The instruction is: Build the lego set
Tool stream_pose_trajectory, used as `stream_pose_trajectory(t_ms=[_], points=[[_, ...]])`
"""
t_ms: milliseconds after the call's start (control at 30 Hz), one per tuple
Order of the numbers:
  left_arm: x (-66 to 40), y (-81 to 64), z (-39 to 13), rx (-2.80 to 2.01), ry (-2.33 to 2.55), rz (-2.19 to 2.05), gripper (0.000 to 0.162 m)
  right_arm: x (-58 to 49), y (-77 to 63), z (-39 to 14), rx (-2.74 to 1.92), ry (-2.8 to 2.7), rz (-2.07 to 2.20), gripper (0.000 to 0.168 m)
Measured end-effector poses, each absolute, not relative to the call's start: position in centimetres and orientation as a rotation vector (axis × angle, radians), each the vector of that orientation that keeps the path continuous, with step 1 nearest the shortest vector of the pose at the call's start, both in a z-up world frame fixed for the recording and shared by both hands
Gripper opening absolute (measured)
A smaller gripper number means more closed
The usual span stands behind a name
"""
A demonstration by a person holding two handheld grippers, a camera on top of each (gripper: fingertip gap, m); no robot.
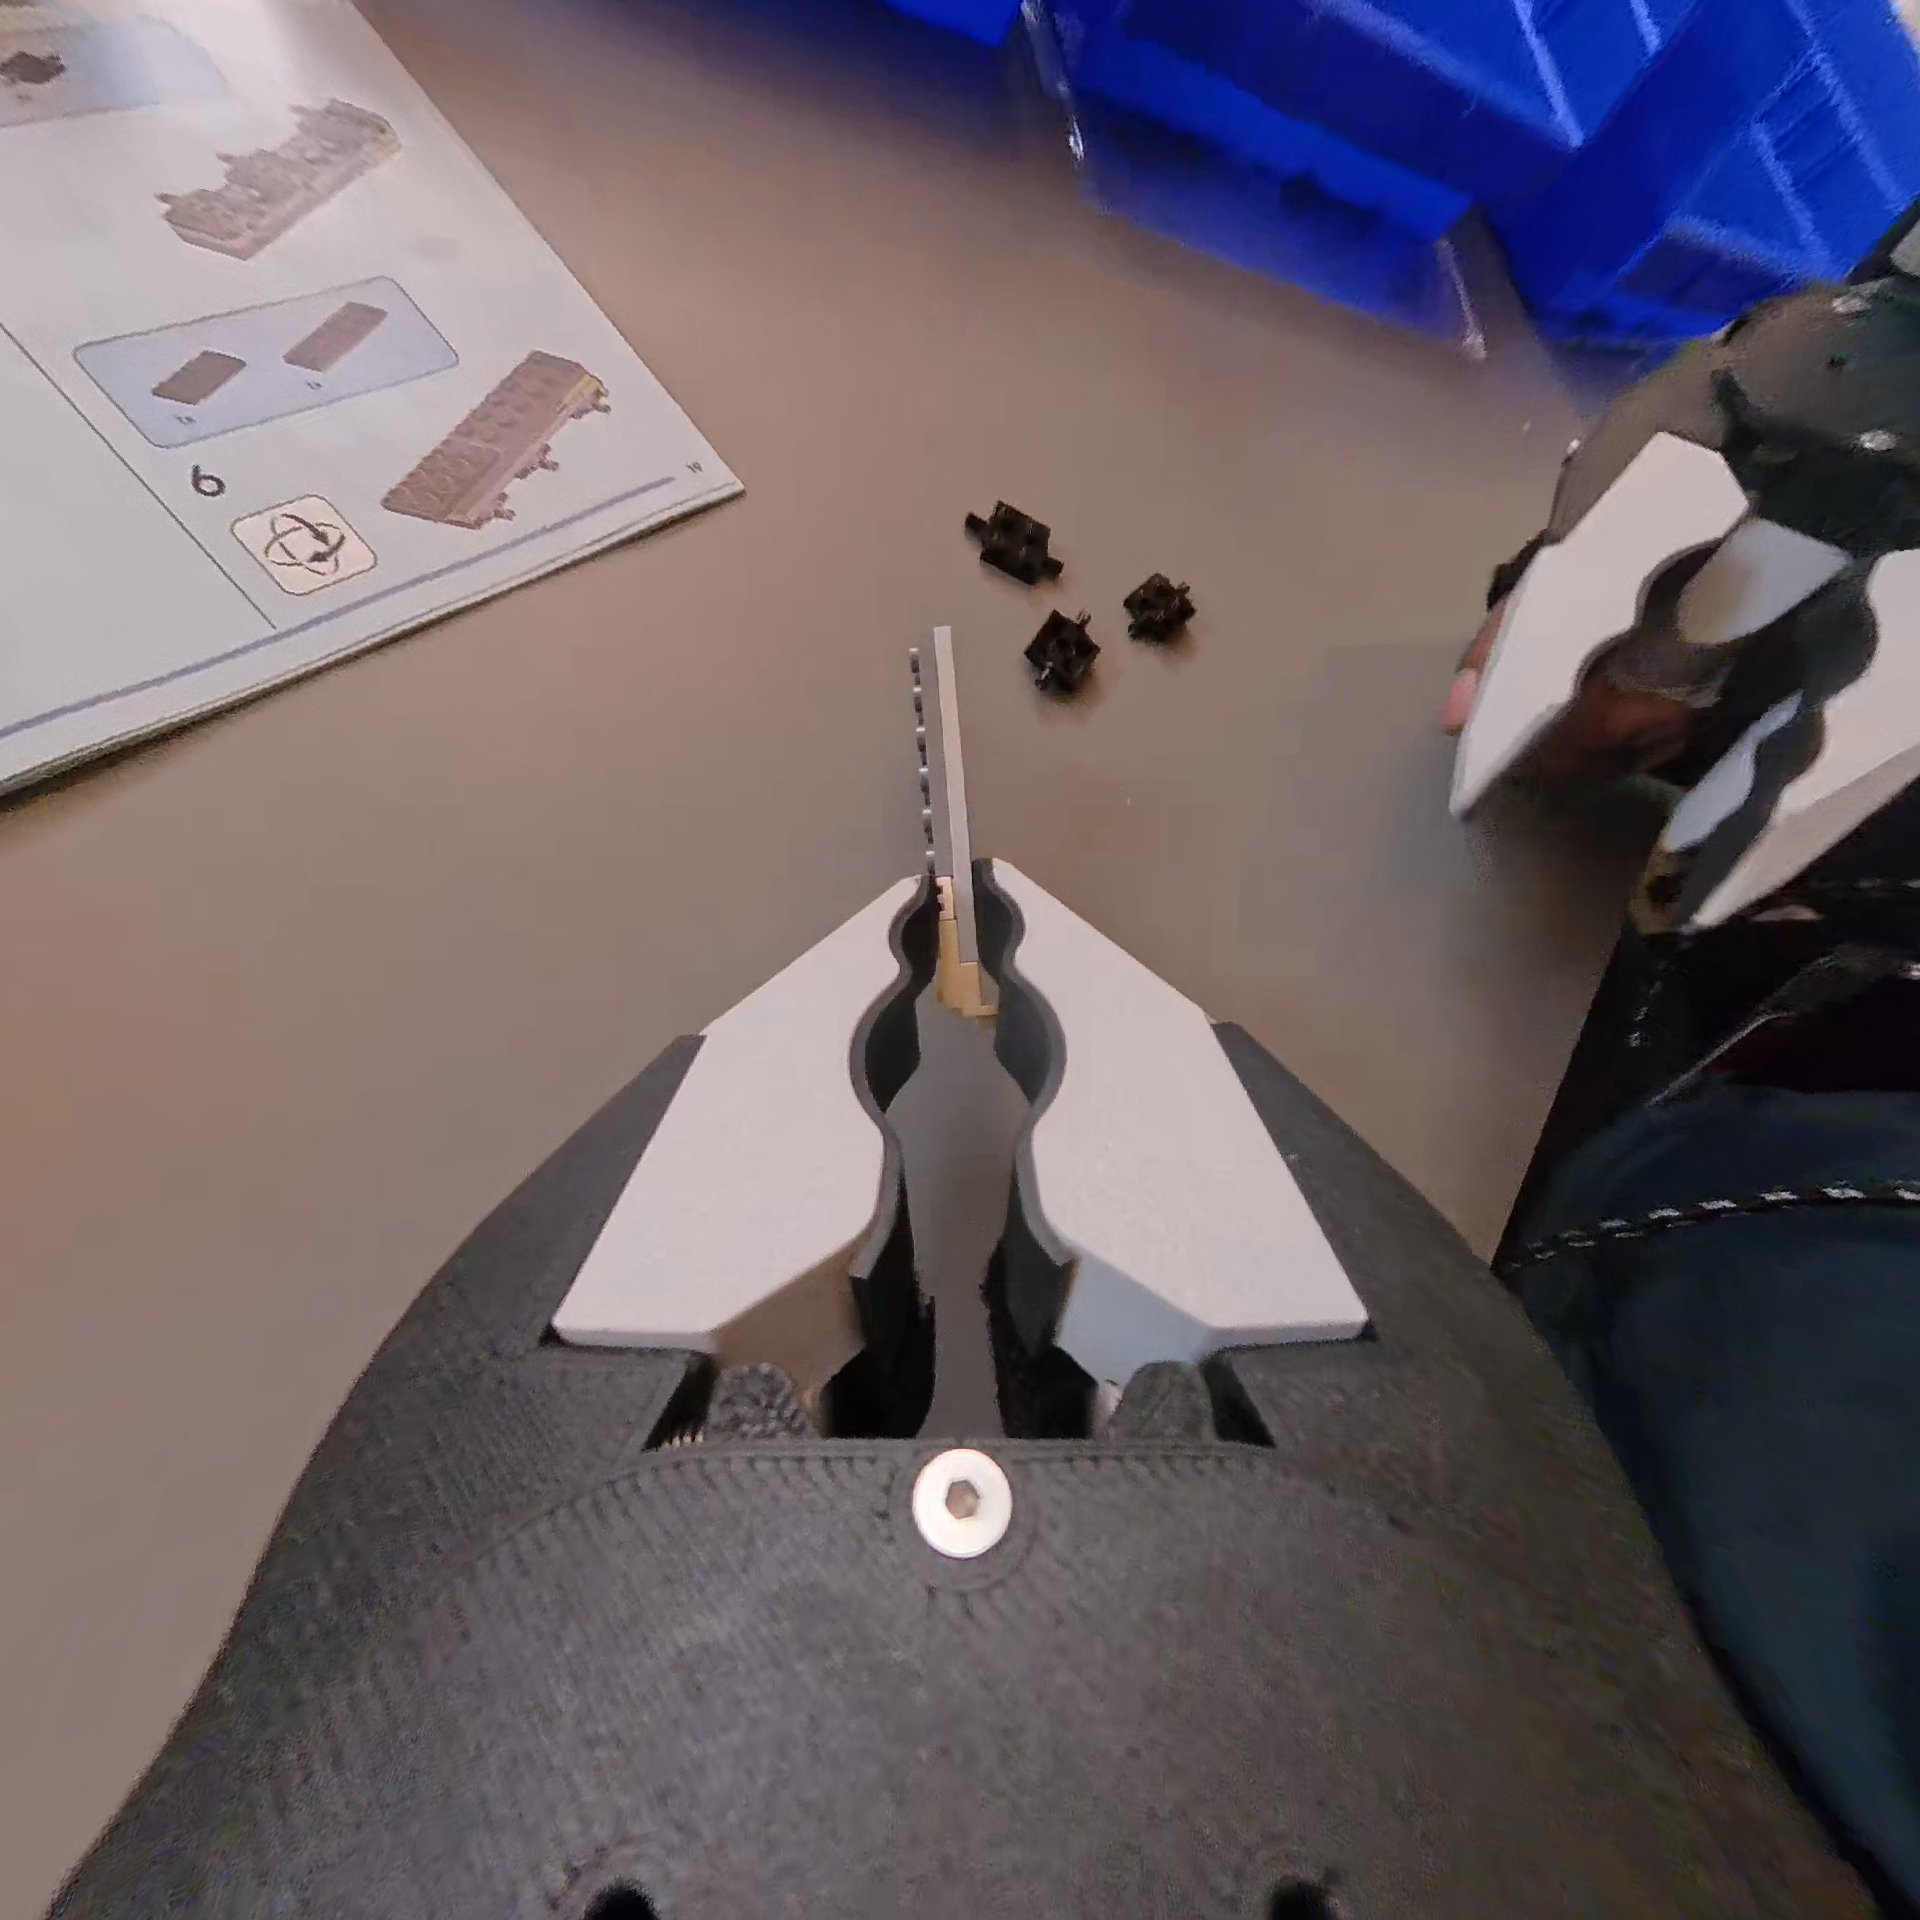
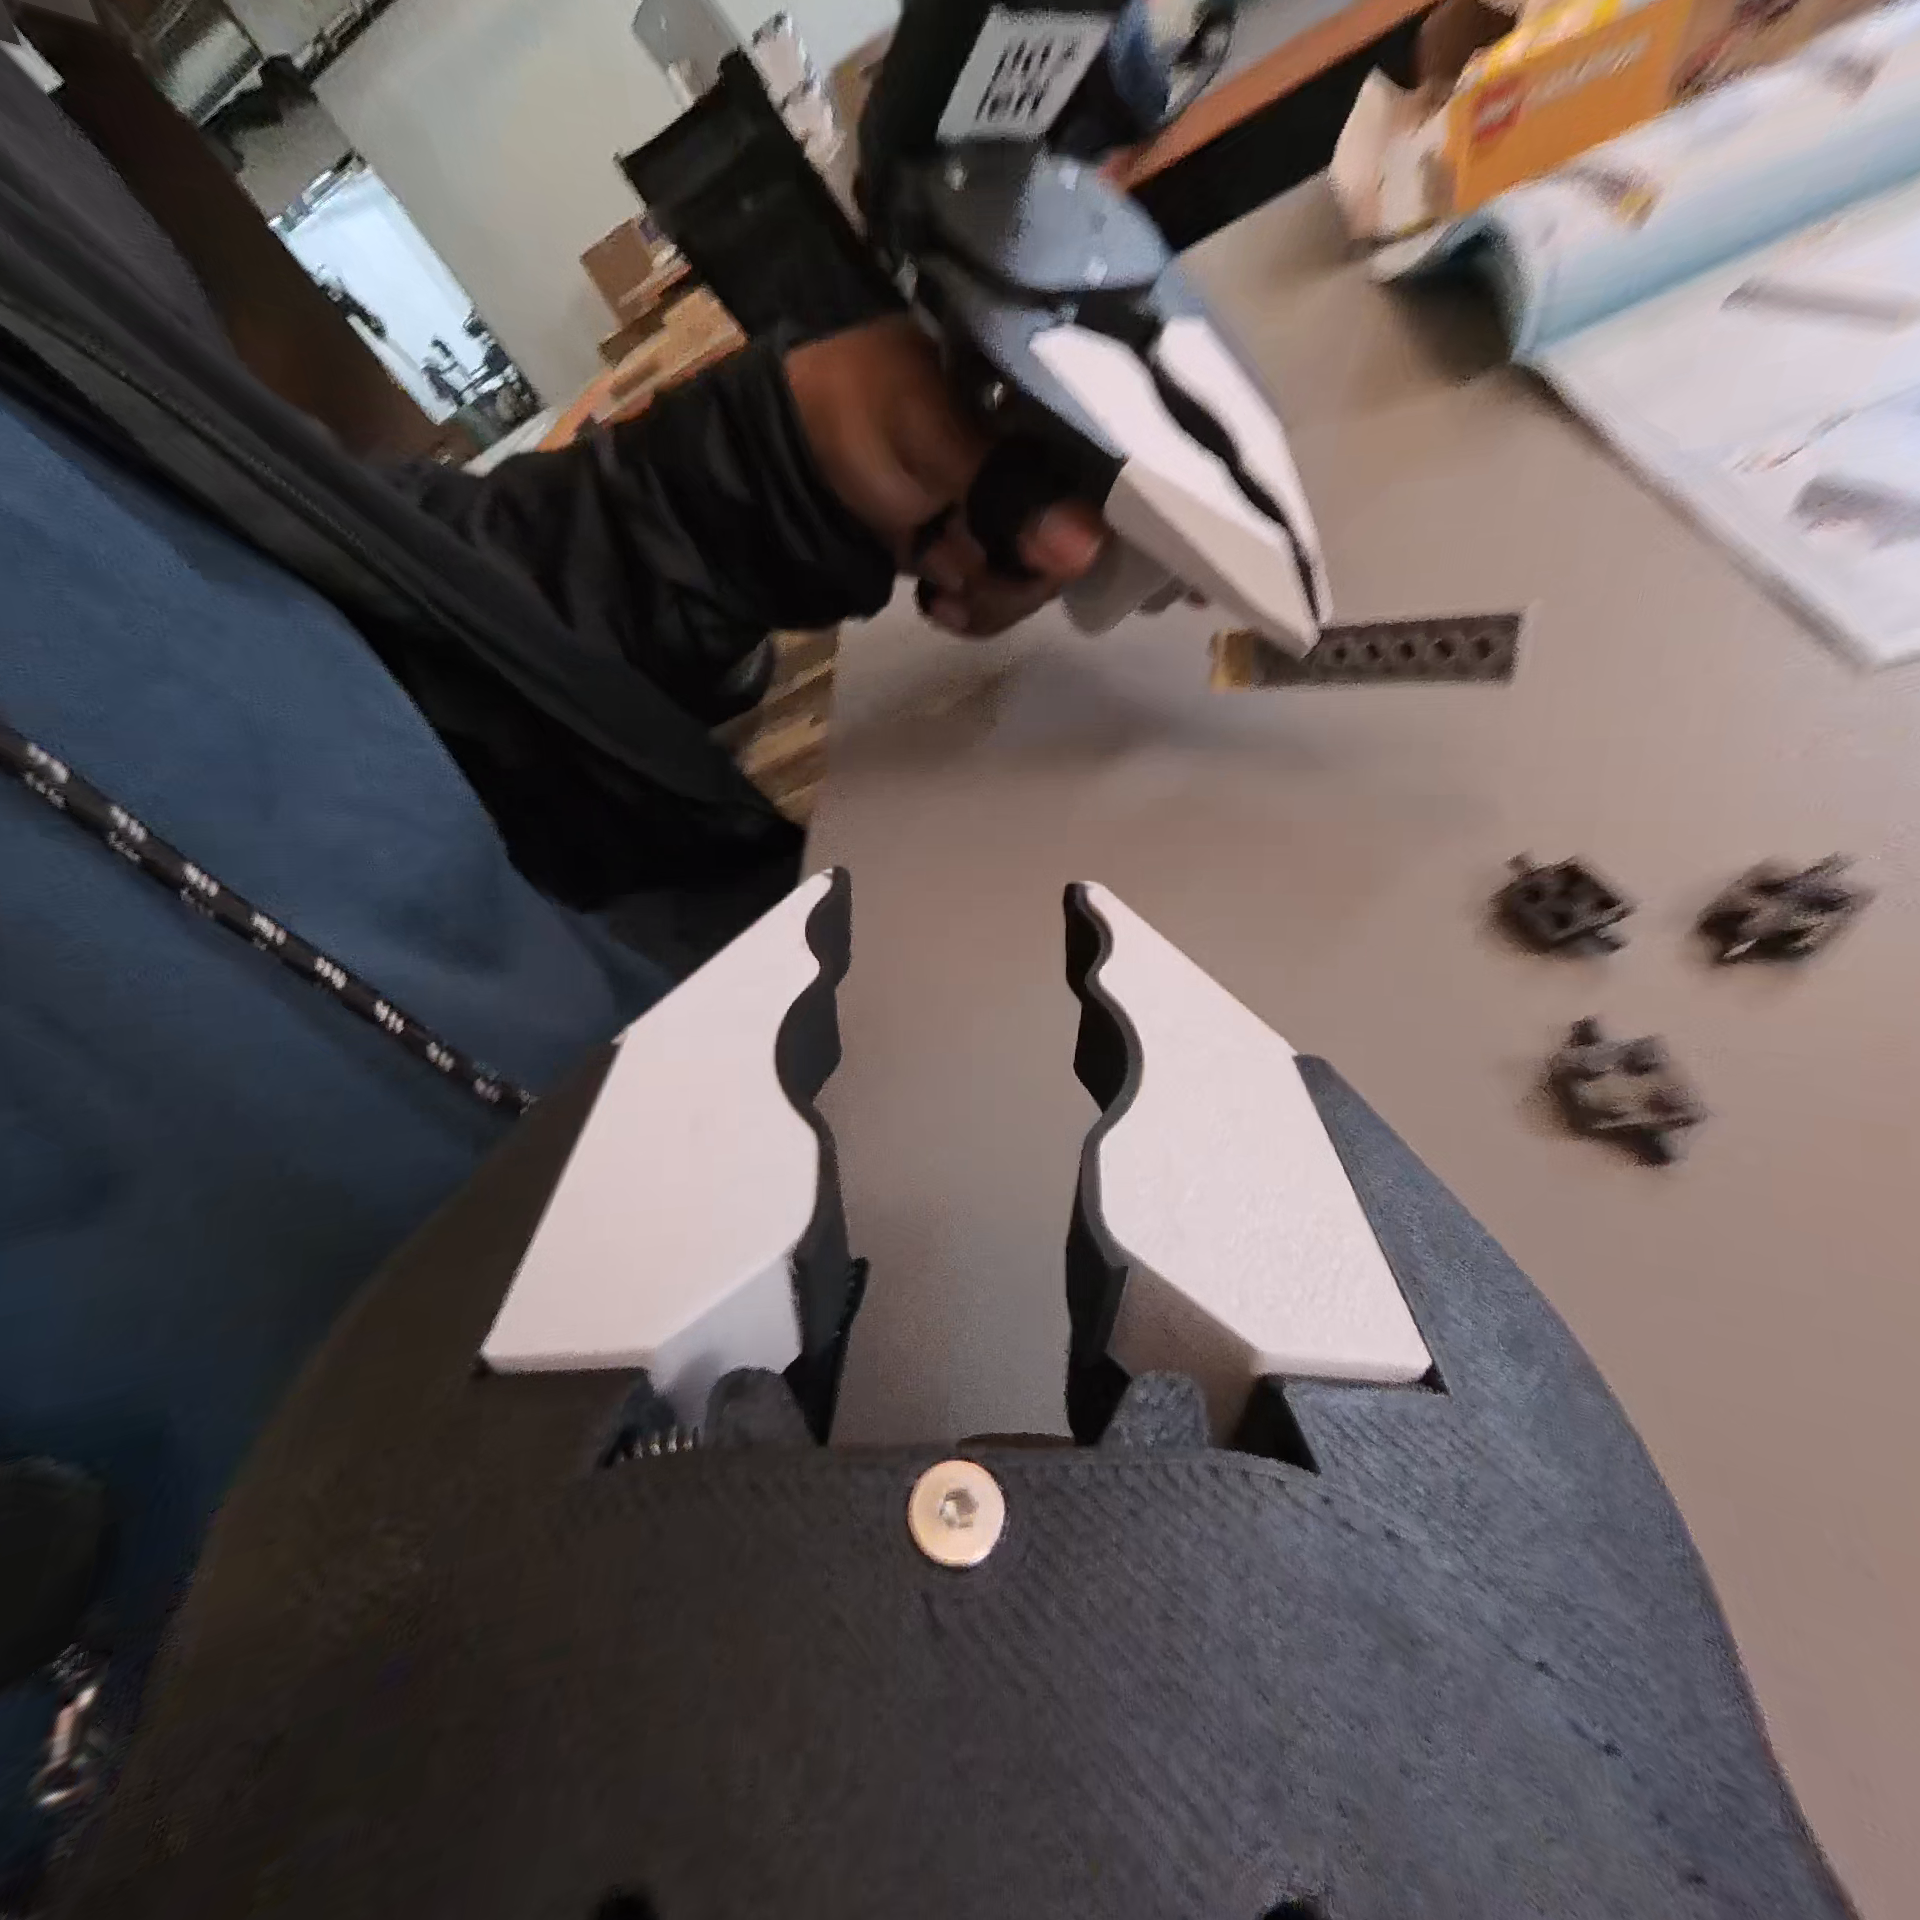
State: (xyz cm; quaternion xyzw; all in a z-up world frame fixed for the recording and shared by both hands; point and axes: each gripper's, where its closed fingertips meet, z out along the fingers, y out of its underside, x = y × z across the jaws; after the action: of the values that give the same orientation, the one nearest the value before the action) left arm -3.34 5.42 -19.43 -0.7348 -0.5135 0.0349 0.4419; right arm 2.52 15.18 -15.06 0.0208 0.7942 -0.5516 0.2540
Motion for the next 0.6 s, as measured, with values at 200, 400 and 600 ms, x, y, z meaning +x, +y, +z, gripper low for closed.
stream_pose_trajectory(t_ms=[200,400,600], points=[[-4.0,5.3,-19.6,-1.656,-1.268,-0.073,0.006,-3.1,13.5,-13.6,0.152,2.171,-1.707,0.042],[-5.2,5.0,-18.9,-1.51,-1.275,-0.24,0.006,-7.2,12.3,-13.7,0.191,2.202,-1.744,0.042],[-5.3,4.8,-18.6,-1.472,-1.276,-0.233,0.006,-8.7,12.6,-15.5,0.196,2.391,-1.648,0.042]])
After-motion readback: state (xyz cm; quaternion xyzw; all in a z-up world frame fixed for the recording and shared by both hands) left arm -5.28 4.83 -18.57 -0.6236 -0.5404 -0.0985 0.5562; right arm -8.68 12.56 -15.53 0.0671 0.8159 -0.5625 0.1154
